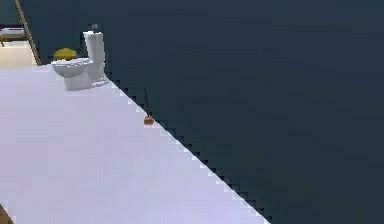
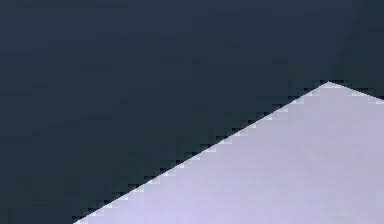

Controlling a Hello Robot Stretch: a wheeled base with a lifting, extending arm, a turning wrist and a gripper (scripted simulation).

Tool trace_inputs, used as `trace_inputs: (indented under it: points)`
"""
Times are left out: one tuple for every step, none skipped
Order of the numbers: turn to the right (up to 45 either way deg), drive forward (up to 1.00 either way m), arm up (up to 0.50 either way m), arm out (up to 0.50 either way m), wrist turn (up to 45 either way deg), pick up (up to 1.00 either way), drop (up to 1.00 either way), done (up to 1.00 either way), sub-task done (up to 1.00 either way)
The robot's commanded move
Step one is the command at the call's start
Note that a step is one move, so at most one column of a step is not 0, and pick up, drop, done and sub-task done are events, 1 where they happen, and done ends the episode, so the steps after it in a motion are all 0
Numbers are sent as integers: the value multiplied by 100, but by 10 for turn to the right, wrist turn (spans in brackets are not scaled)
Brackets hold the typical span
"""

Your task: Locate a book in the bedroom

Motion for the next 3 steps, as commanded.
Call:
trace_inputs:
  points:
    - [0, 90, 0, 0, 0, 0, 0, 0, 0]
    - [-450, 0, 0, 0, 0, 0, 0, 0, 0]
    - [-60, 0, 0, 0, 0, 0, 0, 0, 0]
